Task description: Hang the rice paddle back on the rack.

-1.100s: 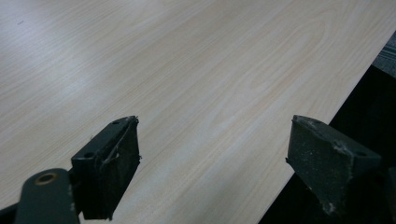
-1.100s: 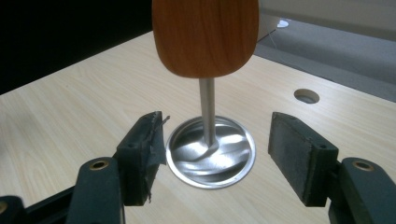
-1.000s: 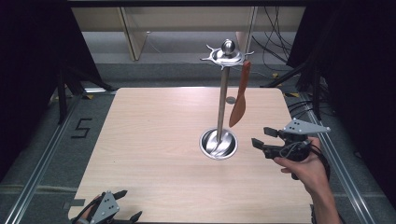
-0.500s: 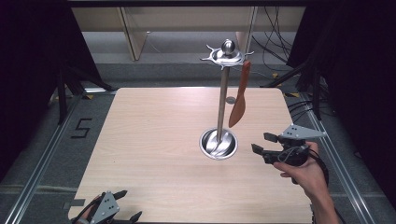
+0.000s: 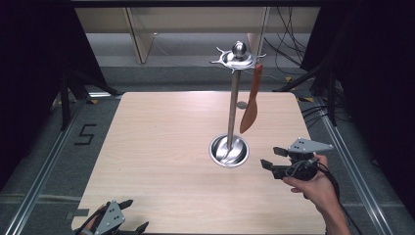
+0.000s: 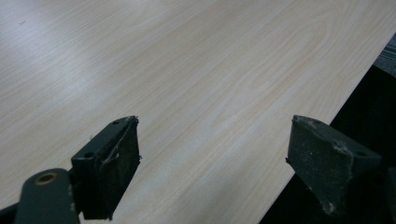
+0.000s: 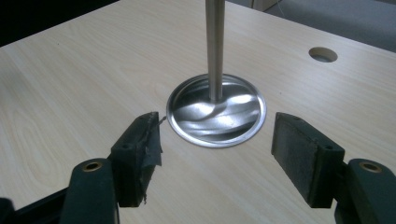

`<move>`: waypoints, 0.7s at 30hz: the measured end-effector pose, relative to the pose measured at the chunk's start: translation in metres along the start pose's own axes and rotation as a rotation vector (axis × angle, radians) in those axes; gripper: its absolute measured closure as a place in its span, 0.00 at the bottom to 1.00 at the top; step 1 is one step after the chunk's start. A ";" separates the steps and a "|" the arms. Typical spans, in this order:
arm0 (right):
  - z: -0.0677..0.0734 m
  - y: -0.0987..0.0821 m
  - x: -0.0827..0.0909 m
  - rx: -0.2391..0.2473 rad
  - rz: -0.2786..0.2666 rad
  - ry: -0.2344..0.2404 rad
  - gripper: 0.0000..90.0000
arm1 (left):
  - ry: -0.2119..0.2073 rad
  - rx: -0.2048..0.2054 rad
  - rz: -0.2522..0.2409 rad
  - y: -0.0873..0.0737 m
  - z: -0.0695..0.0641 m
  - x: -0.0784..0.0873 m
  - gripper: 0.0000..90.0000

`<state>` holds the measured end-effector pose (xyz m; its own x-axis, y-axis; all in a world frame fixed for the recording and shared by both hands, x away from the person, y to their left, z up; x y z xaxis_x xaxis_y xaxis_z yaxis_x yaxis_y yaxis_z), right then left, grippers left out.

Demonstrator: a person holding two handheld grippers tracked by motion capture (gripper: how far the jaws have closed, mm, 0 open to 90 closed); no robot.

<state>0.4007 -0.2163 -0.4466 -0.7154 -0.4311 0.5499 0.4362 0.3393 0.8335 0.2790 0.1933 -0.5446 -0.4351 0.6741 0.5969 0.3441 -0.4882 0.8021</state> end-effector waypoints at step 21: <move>0.010 -0.030 -0.008 -0.021 0.083 0.009 0.26 | 0.004 -0.018 0.011 0.000 0.001 0.001 0.18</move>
<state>0.3879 -0.2151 -0.4762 -0.6711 -0.4098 0.6178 0.5057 0.3564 0.7857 0.2796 0.1948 -0.5445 -0.4345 0.6663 0.6060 0.3339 -0.5057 0.7955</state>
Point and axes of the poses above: each handheld gripper's, and its own axes: x roughly backward along the jaws, y roughly out of its top, z roughly to its left, the point moved 9 cm from there along -x, roughly forward along the jaws, and after that the axes turned 11 degrees about -y, right-handed, at the moved point
